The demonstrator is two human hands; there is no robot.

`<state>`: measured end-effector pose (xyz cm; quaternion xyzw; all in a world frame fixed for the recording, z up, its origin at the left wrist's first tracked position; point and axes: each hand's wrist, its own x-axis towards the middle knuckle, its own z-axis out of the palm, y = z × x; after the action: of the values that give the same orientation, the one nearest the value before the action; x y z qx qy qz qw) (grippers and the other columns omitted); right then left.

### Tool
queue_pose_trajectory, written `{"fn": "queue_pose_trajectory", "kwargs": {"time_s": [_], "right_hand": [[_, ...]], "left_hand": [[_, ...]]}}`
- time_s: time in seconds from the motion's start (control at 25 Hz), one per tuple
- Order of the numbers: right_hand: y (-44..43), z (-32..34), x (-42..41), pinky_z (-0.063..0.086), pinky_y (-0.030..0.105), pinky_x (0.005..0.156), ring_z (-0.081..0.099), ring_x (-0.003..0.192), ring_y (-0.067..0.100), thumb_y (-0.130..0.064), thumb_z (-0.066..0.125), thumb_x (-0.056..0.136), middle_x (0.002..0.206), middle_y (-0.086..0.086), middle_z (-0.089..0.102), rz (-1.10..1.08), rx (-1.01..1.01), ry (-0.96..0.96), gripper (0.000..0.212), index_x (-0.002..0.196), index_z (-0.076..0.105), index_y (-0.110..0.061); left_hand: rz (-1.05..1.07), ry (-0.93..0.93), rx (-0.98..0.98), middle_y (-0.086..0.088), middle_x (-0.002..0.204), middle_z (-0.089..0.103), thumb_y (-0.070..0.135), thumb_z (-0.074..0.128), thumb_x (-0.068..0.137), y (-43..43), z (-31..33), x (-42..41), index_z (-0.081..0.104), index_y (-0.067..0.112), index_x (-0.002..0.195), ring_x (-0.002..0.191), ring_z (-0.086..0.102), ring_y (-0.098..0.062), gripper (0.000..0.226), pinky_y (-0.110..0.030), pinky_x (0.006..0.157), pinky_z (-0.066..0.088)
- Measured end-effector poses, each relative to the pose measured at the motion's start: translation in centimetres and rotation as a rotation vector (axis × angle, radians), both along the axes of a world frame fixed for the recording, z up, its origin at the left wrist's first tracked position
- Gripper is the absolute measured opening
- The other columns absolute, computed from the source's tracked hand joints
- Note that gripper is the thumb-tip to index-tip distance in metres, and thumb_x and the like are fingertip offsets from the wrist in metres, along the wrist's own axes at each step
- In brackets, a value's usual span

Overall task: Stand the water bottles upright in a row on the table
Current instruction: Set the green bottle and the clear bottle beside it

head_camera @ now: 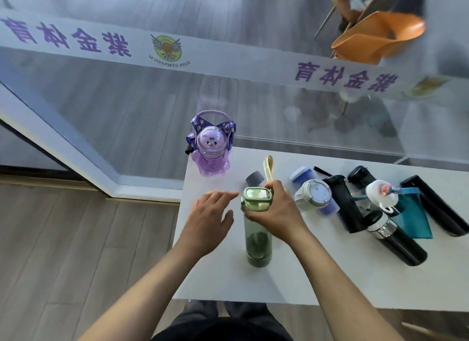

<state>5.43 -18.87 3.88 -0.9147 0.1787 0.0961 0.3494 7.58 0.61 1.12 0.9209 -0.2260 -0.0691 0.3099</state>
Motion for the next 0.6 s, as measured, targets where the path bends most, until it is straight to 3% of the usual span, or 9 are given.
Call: {"fn": "queue_pose_trajectory", "kwargs": {"time_s": [0.16, 0.32, 0.6], "right_hand": [[-0.2, 1.9, -1.9, 0.05, 0.025, 0.082, 0.06, 0.096, 0.017, -0.048, 0.085, 0.064, 0.11, 0.0, 0.05, 0.048, -0.056, 0.057, 0.069, 0.123, 0.054, -0.032], [-0.7, 3.2, -2.2, 0.041, 0.01, 0.073, 0.056, 0.087, 0.0, -0.045, 0.088, 0.061, 0.107, -0.004, 0.054, -0.009, -0.013, -0.082, 0.062, 0.115, 0.058, -0.038], [-5.1, 7.3, 5.5, 0.046, 0.013, 0.083, 0.058, 0.095, 0.005, -0.039, 0.093, 0.061, 0.111, -0.003, 0.057, -0.004, 0.069, -0.316, 0.068, 0.12, 0.06, -0.032]], "left_hand": [[-0.026, -0.121, 0.094, 0.008, 0.133, 0.055, 0.027, 0.056, 0.09, 0.0, -0.4, -0.1, 0.051, 0.03, 0.134, 0.124, 0.048, -0.021, 0.044, -0.039, 0.099, 0.039], [0.019, -0.18, 0.109, 0.006, 0.13, 0.058, 0.025, 0.062, 0.086, 0.1, -0.2, 0.5, 0.056, 0.027, 0.129, 0.12, 0.051, -0.022, 0.044, -0.041, 0.094, 0.04], [0.116, -0.173, 0.186, 0.004, 0.127, 0.062, 0.026, 0.068, 0.081, -2.0, -0.5, 2.5, 0.06, 0.028, 0.125, 0.118, 0.056, -0.025, 0.045, -0.042, 0.091, 0.043]]}}
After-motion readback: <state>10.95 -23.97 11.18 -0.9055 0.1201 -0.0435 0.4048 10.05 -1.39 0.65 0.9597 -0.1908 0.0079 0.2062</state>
